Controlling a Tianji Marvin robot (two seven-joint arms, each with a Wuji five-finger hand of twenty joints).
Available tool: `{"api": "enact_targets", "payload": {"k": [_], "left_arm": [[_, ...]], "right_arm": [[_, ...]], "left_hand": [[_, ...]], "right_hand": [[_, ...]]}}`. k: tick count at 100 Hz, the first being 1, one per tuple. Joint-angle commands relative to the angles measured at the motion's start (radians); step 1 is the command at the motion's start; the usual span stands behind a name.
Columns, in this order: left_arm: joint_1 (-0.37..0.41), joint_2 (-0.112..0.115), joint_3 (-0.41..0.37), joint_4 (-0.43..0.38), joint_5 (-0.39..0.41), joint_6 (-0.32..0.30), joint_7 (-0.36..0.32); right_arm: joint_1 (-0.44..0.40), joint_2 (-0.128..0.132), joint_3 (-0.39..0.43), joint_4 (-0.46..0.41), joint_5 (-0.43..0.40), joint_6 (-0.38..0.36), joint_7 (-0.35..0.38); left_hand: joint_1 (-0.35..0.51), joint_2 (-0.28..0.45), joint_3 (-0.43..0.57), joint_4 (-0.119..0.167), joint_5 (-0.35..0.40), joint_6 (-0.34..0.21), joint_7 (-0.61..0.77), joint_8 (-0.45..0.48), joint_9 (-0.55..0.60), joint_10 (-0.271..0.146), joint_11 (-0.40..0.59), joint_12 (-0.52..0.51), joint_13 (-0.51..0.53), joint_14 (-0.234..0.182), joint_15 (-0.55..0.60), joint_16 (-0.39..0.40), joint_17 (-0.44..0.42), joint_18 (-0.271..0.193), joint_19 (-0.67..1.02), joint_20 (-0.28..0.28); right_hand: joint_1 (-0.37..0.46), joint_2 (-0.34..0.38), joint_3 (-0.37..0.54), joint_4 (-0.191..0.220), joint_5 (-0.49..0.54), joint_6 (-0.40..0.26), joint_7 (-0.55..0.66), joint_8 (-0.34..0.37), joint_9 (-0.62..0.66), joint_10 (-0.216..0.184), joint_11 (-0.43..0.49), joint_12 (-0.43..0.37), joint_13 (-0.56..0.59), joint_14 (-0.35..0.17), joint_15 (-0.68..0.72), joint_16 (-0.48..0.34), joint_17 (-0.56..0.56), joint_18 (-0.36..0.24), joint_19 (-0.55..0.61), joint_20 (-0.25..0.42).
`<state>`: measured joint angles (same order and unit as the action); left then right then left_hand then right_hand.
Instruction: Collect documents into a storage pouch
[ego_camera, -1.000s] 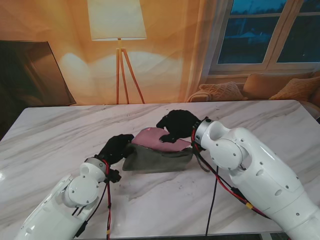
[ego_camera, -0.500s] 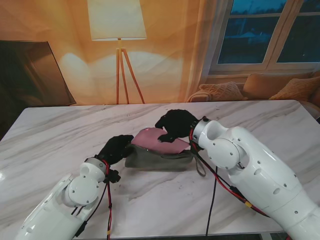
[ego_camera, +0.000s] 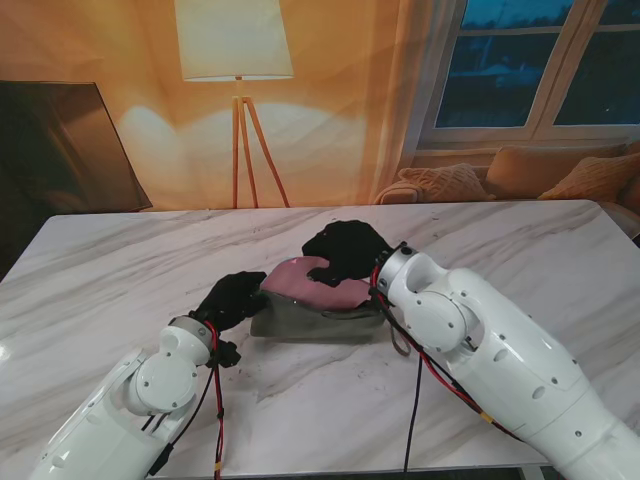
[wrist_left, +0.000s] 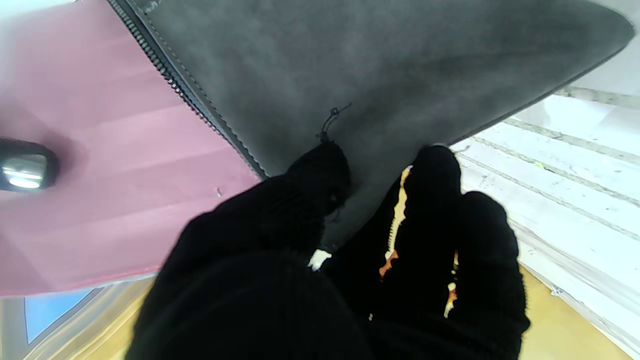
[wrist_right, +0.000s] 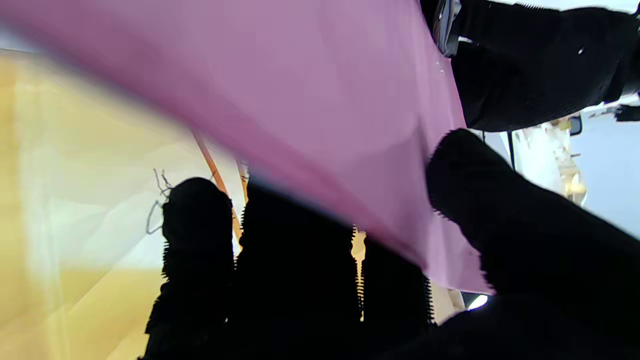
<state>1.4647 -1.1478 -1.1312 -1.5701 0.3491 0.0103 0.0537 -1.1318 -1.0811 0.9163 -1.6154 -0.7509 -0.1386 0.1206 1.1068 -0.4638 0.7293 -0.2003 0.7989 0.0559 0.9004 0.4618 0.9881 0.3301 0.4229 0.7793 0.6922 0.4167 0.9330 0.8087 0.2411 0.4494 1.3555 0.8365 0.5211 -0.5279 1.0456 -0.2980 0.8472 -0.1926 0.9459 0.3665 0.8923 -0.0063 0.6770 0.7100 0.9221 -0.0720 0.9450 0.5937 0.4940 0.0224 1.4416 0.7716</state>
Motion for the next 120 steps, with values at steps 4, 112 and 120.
{"api": "enact_targets", "payload": {"k": [4,112,120], "left_arm": [[0.002,-0.005,0.000,-0.004,-0.004,-0.001,-0.007],[0.004,-0.004,-0.013,-0.002,0.002,-0.006,-0.007],[0.005,-0.004,-0.014,-0.004,-0.003,-0.003,-0.007]], "right_arm": [[-0.020,-0.013,-0.002,0.014,0.015,0.024,-0.009],[0.007,-0.014,-0.003,0.032,-0.103,-0.002,-0.081],[0.019,-0.009,-0.005,0.038,-0.134,-0.019,-0.082]], "left_hand": [[0.000,0.010,0.035,0.016,0.016,0.018,0.020,-0.006,-0.019,-0.045,0.031,0.028,-0.018,0.040,-0.004,-0.002,-0.028,-0.099,-0.044,0.011],[-0.113,-0.052,0.078,0.011,-0.024,0.053,-0.020,-0.038,-0.027,-0.023,0.137,0.057,0.021,0.051,0.074,0.037,0.006,-0.083,-0.017,0.040],[-0.127,-0.049,0.071,0.009,-0.027,0.059,-0.028,-0.043,-0.028,-0.019,0.149,0.054,0.025,0.055,0.079,0.040,0.010,-0.080,-0.014,0.045]], "right_hand": [[0.100,0.044,-0.025,0.014,-0.058,-0.038,-0.028,0.006,0.026,-0.001,-0.039,-0.010,0.004,-0.014,-0.094,-0.045,-0.022,0.016,-0.085,-0.021],[0.359,0.034,0.078,0.049,0.320,0.021,-0.120,0.233,0.145,0.048,0.086,0.041,0.345,0.087,0.245,-0.056,0.566,0.049,0.389,-0.113],[0.358,0.033,0.080,0.049,0.322,0.017,-0.123,0.232,0.148,0.046,0.085,0.043,0.344,0.086,0.241,-0.057,0.563,0.049,0.385,-0.111]]}}
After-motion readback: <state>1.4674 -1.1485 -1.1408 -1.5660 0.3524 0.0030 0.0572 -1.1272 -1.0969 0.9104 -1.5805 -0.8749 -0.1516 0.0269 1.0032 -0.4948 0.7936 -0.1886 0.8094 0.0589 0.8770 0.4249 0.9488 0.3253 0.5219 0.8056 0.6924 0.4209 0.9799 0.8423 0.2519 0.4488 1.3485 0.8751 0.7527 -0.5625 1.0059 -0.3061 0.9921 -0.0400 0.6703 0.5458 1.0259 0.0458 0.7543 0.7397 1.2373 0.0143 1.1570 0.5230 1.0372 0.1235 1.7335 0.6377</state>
